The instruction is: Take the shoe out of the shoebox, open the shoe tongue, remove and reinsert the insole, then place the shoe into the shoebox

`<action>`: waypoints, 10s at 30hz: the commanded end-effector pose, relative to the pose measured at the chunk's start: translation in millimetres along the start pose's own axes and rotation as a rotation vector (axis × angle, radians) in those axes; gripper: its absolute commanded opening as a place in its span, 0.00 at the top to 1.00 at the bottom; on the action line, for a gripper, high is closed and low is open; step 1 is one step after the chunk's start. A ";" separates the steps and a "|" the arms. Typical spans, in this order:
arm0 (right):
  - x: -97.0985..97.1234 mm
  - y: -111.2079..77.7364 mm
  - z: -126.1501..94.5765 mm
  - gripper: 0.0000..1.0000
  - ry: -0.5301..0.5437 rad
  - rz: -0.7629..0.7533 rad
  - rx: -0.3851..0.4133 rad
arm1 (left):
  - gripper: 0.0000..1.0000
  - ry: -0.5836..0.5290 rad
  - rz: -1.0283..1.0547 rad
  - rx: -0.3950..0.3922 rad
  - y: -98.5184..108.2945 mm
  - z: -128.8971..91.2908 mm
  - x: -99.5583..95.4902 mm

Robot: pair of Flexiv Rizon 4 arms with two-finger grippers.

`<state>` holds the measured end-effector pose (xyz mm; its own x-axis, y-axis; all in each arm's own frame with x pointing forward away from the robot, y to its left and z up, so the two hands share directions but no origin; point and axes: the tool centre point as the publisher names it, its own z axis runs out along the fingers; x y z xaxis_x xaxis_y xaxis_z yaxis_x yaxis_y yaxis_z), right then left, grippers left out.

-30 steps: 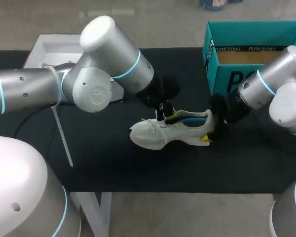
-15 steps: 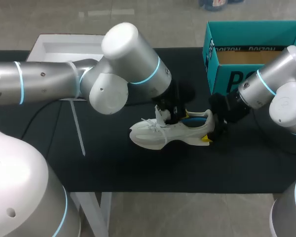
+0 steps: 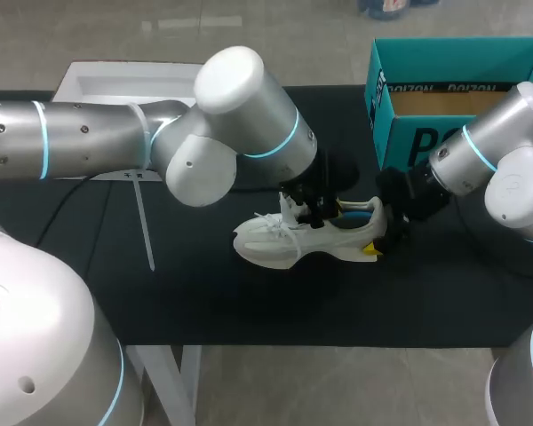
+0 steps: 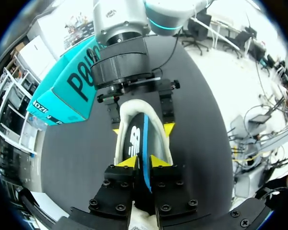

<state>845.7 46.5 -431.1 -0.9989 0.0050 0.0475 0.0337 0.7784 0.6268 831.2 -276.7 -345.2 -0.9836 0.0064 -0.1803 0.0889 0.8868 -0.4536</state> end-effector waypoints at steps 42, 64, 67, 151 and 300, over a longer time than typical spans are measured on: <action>0.4 0.3 1.2 1.00 -0.002 0.000 0.003 | 0.82 0.033 0.051 -0.090 11.4 28.1 6.9; 0.4 0.3 1.2 1.00 -0.002 0.000 0.003 | 1.00 0.189 0.036 -0.126 26.4 53.8 8.3; 0.4 0.3 1.2 1.00 -0.002 0.000 0.003 | 1.00 0.218 0.047 -0.138 27.4 52.1 12.8; 0.4 0.3 1.2 1.00 -0.002 0.000 0.003 | 1.00 0.002 0.120 -0.278 62.2 88.3 15.9; 0.4 0.3 1.2 1.00 -0.002 0.000 0.003 | 1.00 0.667 -0.118 0.611 -100.8 -144.8 -19.2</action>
<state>845.3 46.6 -430.7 -0.9989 0.0049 0.0472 0.0334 0.7786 0.6266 817.2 -298.3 -168.6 -0.8628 0.3625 0.3524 -0.1383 0.5012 -0.8542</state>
